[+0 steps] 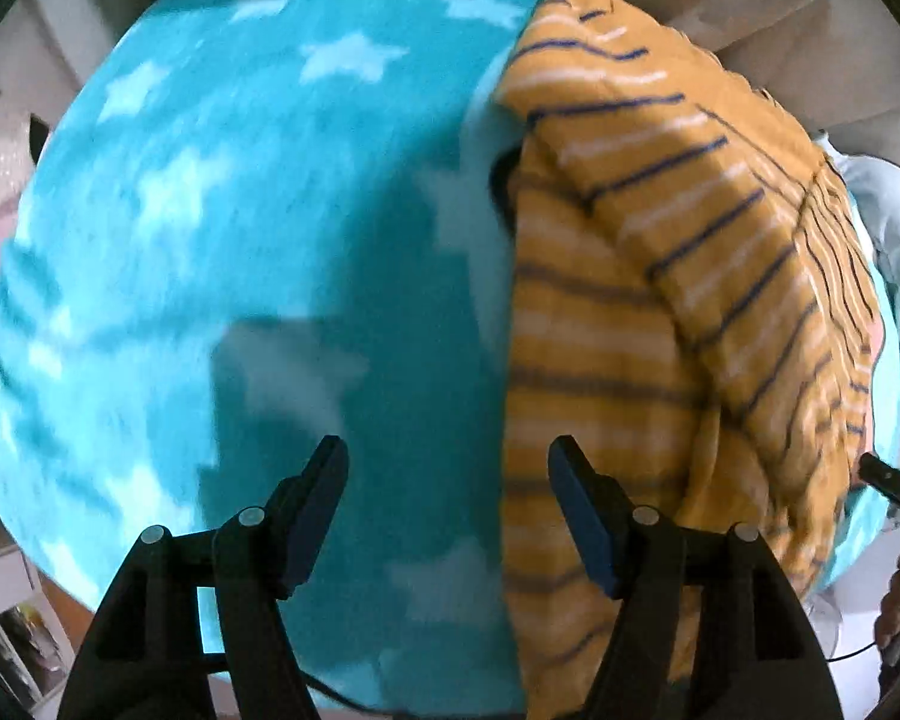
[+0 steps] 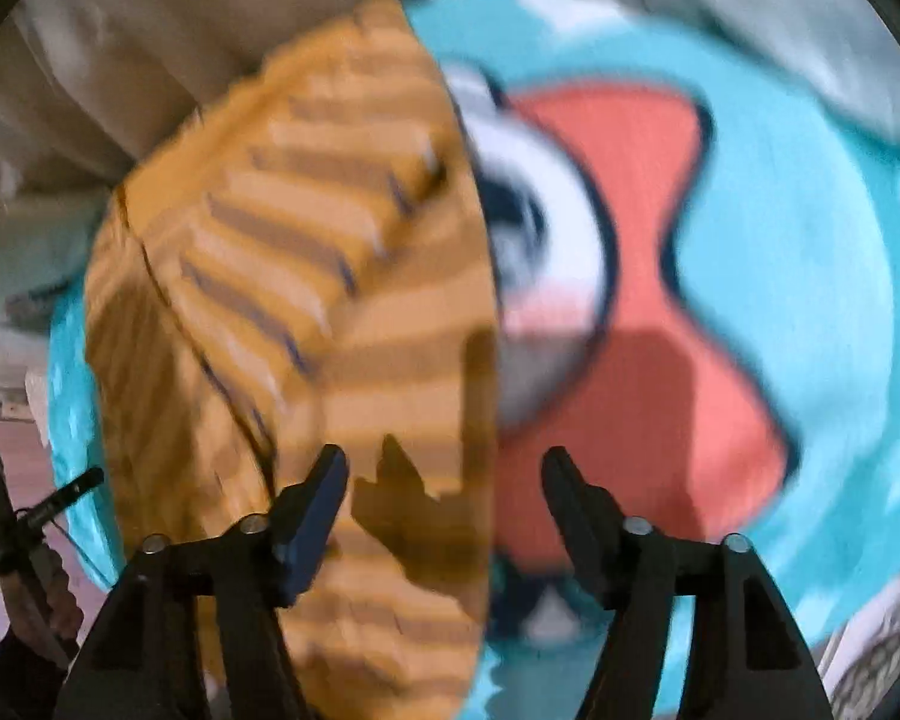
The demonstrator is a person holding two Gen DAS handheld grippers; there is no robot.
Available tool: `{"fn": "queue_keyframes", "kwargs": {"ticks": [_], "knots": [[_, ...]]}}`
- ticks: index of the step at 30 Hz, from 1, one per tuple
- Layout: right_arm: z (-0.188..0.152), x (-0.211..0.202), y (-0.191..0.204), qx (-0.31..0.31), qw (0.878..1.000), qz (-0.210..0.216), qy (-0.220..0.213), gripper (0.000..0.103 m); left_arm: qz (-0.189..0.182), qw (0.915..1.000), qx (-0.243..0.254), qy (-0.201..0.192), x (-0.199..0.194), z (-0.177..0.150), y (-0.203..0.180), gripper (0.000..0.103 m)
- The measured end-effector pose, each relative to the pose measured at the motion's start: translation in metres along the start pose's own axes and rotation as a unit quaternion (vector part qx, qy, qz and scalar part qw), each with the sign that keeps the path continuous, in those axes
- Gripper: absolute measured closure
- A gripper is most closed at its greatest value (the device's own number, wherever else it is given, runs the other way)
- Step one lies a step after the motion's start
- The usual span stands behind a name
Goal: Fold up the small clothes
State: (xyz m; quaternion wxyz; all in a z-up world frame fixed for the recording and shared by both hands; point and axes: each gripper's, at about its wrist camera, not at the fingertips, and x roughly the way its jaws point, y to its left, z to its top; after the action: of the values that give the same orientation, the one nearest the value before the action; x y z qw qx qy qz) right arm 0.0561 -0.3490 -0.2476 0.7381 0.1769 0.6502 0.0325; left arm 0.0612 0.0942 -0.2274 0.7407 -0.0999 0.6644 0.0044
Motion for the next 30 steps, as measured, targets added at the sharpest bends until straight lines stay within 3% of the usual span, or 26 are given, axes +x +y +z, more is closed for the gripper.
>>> {"fn": "queue_keyframes", "kwargs": {"ticks": [5, 10, 12, 18, 20, 24, 27, 28, 29, 30], "knots": [[-0.041, 0.008, 0.001, -0.012, 1.0, -0.024, 0.013, 0.041, -0.029, 0.9989, 0.026, 0.025, -0.001, -0.048, -0.006, 0.035], [-0.066, 0.018, 0.014, -0.004, 0.999, 0.017, 0.046, 0.046, -0.047, 0.9974, 0.005, 0.055, 0.009, -0.089, -0.01, 0.053], [-0.073, 0.024, 0.02, -0.021, 0.998, 0.011, 0.052, 0.047, -0.042, 0.9982, -0.01, 0.041, 0.003, -0.104, -0.006, 0.054], [-0.093, 0.034, 0.017, -0.023, 0.998, 0.027, 0.054, 0.053, -0.06, 0.9964, -0.035, 0.048, -0.004, -0.134, -0.005, 0.056], [-0.095, 0.034, 0.02, -0.026, 0.997, 0.04, 0.056, 0.064, -0.045, 0.9967, -0.034, 0.057, 0.003, -0.146, -0.012, 0.057], [-0.101, 0.039, 0.026, -0.04, 0.997, 0.037, 0.058, 0.072, -0.065, 0.9945, -0.06, 0.056, 0.005, -0.161, -0.026, 0.057], [-0.105, 0.031, 0.018, -0.035, 0.997, 0.042, 0.058, 0.075, -0.047, 0.9956, -0.052, 0.063, 0.01, -0.177, -0.031, 0.058], [-0.114, 0.026, 0.012, -0.035, 0.997, 0.043, 0.059, 0.081, -0.042, 0.9962, -0.045, 0.061, 0.011, -0.181, -0.035, 0.058], [-0.119, 0.022, 0.006, -0.04, 0.996, 0.042, 0.062, 0.088, -0.03, 0.9972, -0.037, 0.058, 0.012, -0.185, -0.041, 0.062], [-0.12, 0.023, 0.012, -0.053, 0.996, 0.032, 0.061, 0.089, -0.019, 0.9978, -0.026, 0.058, 0.014, -0.185, -0.047, 0.087]]}}
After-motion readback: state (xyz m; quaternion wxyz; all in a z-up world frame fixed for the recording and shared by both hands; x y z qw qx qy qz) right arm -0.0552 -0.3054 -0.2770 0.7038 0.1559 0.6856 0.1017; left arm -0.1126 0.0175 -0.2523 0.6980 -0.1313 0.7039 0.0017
